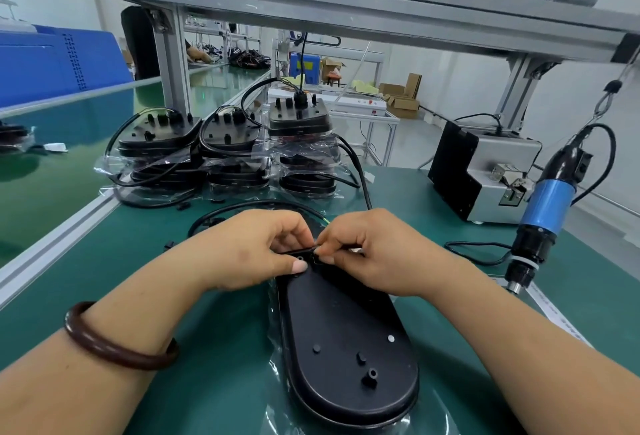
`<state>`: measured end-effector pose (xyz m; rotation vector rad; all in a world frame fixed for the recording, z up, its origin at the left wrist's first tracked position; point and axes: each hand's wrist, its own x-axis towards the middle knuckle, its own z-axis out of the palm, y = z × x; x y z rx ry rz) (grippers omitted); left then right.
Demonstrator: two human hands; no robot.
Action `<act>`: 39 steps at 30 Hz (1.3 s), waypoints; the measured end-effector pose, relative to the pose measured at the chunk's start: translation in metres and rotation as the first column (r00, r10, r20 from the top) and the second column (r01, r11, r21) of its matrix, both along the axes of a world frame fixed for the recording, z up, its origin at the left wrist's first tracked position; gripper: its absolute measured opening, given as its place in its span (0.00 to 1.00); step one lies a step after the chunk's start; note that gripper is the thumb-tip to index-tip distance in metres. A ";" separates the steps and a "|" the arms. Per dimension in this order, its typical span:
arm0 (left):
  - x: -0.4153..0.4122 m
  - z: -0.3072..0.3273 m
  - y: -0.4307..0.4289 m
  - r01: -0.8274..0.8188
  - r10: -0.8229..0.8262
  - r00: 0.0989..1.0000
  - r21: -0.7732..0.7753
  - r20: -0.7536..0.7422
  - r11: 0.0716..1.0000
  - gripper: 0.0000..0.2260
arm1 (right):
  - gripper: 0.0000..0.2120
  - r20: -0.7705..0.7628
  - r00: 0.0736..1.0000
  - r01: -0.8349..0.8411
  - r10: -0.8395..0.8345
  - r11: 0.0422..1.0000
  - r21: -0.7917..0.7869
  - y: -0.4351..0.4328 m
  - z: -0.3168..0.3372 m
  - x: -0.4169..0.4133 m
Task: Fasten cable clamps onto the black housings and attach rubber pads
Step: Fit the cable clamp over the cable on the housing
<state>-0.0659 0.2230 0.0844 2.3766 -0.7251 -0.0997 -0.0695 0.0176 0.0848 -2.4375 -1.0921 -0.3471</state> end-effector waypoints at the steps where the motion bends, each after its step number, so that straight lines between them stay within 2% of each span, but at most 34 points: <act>1: -0.001 0.000 -0.001 -0.005 0.005 1.000 0.004 0.010 1.000 0.10 | 0.04 0.011 1.000 -0.008 0.008 1.000 -0.011 0.000 0.001 0.000; 3: -0.002 0.000 -0.002 -0.015 0.015 0.999 0.005 0.035 1.000 0.10 | 0.04 0.017 1.000 -0.016 0.016 1.000 -0.022 -0.001 0.001 -0.001; 9: -0.006 0.007 -0.002 -0.038 0.027 0.994 0.097 0.109 0.995 0.13 | 0.07 -0.107 0.994 -0.012 0.015 1.000 0.026 -0.007 0.003 -0.002; 18: -0.007 0.002 -0.009 -0.039 0.036 0.989 0.017 0.145 0.999 0.13 | 0.08 -0.148 0.989 0.006 0.004 0.998 0.062 -0.008 0.001 -0.005; 22: 0.000 0.001 -0.006 0.010 -0.014 0.999 -0.124 -0.030 0.992 0.14 | 0.06 -0.180 0.984 0.006 0.018 0.992 0.130 -0.010 0.001 -0.004; 26: 0.013 0.002 -0.008 0.010 -0.015 0.999 -0.098 -0.049 0.995 0.12 | 0.05 -0.171 0.985 0.003 0.028 0.984 0.177 -0.011 -0.002 -0.001; 30: 0.024 0.004 -0.015 0.014 -0.055 0.969 -0.169 -0.240 0.986 0.08 | 0.05 -0.146 0.989 0.001 0.021 0.988 0.152 -0.010 -0.002 0.000; 35: 0.033 0.016 -0.018 0.001 -0.012 0.942 -0.034 -0.334 0.999 0.06 | 0.02 -0.092 0.996 -0.005 0.013 0.996 0.084 -0.008 -0.002 -0.001; 39: 0.038 0.039 -0.032 0.048 0.019 0.960 0.229 -0.280 0.972 0.07 | 0.02 -0.043 0.998 -0.040 0.043 0.996 0.081 -0.005 -0.005 -0.002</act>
